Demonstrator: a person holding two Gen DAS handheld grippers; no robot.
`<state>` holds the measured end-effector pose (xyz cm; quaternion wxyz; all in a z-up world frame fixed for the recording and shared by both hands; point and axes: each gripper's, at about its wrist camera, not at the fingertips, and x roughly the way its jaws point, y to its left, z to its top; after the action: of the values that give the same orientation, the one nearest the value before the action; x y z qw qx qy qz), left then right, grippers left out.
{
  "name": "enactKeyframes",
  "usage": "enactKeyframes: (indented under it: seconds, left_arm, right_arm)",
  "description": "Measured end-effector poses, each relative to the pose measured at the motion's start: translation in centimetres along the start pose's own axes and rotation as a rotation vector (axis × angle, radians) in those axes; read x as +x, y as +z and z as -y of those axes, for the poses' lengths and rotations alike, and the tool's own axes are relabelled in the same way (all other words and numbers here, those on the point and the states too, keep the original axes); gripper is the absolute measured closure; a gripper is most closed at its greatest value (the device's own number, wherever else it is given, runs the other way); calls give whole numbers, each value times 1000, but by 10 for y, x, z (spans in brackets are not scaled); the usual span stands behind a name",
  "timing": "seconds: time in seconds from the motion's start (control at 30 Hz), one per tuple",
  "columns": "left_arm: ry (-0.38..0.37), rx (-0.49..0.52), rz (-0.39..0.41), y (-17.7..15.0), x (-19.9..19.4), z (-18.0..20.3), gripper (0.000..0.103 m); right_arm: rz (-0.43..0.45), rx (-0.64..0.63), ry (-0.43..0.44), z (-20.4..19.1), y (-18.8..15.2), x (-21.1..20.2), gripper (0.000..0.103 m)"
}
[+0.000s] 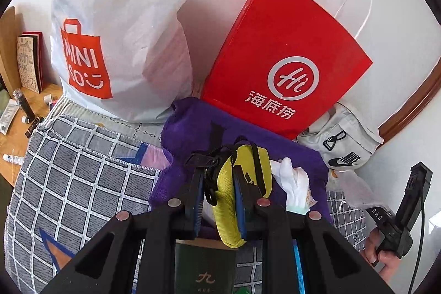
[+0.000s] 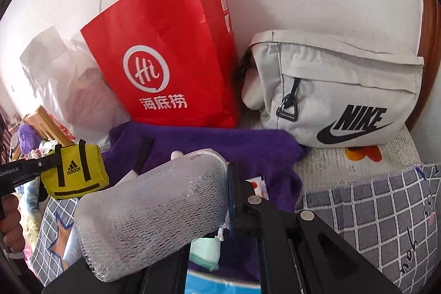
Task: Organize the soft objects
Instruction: 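Carry the pouch and mesh bag over the purple towel with both tools, then open both tools to drop the pouch and mesh bag onto the towel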
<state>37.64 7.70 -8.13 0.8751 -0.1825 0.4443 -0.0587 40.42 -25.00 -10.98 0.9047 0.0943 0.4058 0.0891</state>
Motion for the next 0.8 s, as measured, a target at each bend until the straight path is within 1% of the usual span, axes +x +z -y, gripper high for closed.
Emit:
enactKeyframes:
  seconds: [0.1, 0.17, 0.37, 0.53, 0.63, 0.73, 0.8]
  left_arm:
    - [12, 1, 1, 7, 9, -1, 84]
    - [10, -14, -2, 12, 18, -3, 84]
    - [-9, -36, -10, 28, 45, 0, 84]
    - [-29, -54, -26, 30, 67, -3, 84]
    - [-35, -66, -53, 29, 82, -5, 84]
    - [-78, -67, -63, 29, 91, -8, 84]
    - [-71, -75, -78, 28, 99, -10, 84]
  right_arm:
    - [-28, 5, -3, 7, 0, 16, 98]
    - [-58, -18, -11, 9, -2, 26, 98]
    - [-114, -46, -23, 16, -9, 43, 97]
    - [-147, -87, -26, 12, -15, 56, 96]
    - [-154, -85, -25, 11, -17, 63, 96]
    - [-150, -88, -18, 10, -19, 67, 96]
    - [-143, -101, -31, 7, -20, 69, 95]
